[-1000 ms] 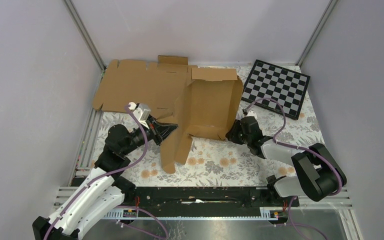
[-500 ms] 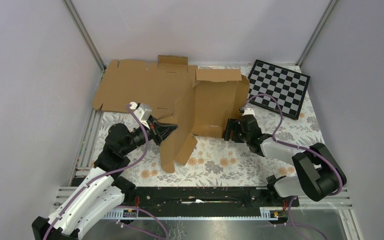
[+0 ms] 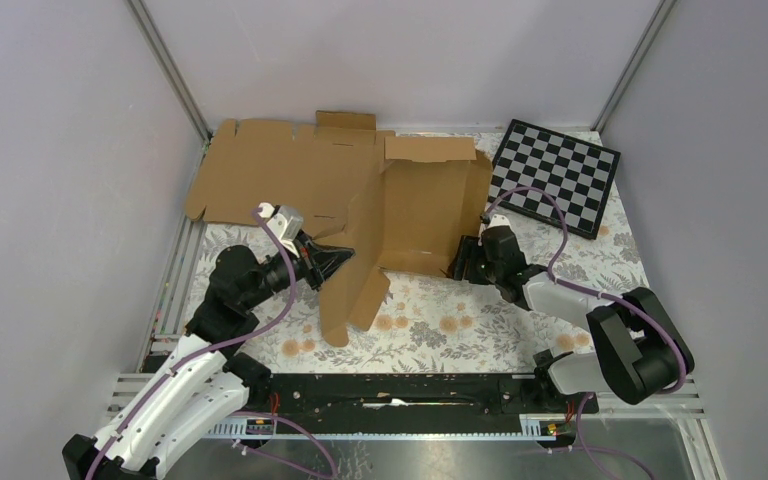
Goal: Fold the paper box
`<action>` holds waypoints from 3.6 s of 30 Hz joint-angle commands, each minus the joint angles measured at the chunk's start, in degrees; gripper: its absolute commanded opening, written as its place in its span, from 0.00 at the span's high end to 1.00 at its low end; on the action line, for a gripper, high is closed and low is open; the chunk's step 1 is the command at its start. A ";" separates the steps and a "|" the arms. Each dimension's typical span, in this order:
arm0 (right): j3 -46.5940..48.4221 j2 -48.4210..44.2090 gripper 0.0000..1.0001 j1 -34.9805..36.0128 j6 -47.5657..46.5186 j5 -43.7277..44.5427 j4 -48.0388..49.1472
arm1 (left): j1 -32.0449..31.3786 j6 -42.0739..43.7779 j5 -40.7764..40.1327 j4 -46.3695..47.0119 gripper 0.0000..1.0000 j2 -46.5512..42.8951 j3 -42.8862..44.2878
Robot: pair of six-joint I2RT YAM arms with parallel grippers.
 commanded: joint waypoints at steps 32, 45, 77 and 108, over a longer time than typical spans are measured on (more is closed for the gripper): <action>-1.07 9.31 1.00 2.45 37.48 -5.43 28.50 | -0.48 -10.78 4.31 10.18 1.00 -0.34 -4.28; -5.04 12.18 1.00 3.86 50.26 -2.69 41.09 | -0.57 -14.04 5.35 11.58 1.00 -0.38 -7.12; 3.60 -22.13 0.09 -16.58 0.68 -14.84 -11.07 | -0.56 0.72 -1.74 -10.06 1.00 1.43 7.22; -8.42 -26.43 0.00 -21.81 17.89 -9.13 -24.30 | -0.54 4.94 -16.79 -18.46 1.00 -6.82 2.59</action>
